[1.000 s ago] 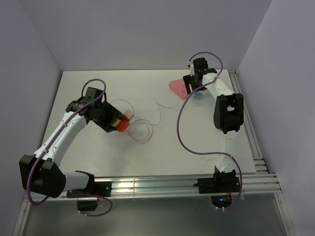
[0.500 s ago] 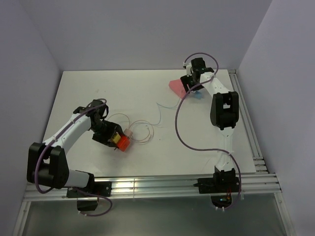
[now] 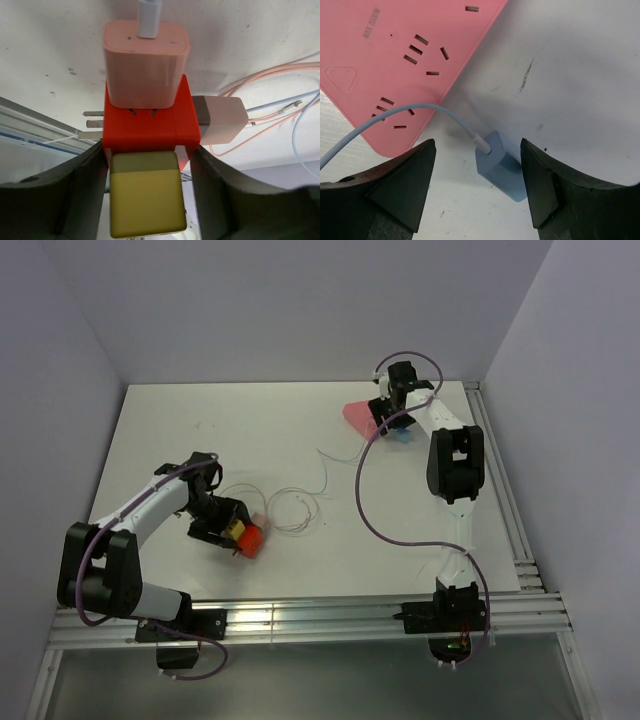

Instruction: Insert the plug

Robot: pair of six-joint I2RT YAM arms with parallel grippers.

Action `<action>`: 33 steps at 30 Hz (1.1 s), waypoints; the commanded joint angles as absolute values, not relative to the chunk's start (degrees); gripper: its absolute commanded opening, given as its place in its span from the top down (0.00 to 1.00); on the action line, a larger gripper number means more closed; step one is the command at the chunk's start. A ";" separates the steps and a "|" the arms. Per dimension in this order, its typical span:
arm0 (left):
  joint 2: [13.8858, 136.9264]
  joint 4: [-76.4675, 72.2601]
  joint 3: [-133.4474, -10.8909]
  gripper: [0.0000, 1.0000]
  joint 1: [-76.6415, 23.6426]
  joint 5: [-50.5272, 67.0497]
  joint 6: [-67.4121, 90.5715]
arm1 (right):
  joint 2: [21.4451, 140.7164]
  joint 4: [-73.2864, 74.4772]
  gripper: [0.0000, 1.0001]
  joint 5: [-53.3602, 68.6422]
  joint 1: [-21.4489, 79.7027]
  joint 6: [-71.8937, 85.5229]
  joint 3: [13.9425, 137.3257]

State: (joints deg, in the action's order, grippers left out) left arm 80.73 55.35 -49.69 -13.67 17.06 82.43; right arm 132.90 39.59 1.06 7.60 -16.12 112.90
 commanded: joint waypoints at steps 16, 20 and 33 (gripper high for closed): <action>74.10 63.28 -58.43 0.12 -20.11 12.68 87.97 | 131.31 41.66 0.44 1.67 6.24 -11.26 109.07; 69.80 64.68 -60.20 0.12 -24.78 9.68 89.65 | 130.52 41.66 0.69 2.99 6.24 -6.53 108.28; 59.68 60.75 -63.89 0.05 -35.94 -5.08 76.48 | 101.10 31.65 1.00 11.59 6.59 25.03 73.54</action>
State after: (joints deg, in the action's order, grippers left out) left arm 62.57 63.16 -60.99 -34.20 1.52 81.89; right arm 111.81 37.01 6.20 6.48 13.72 81.03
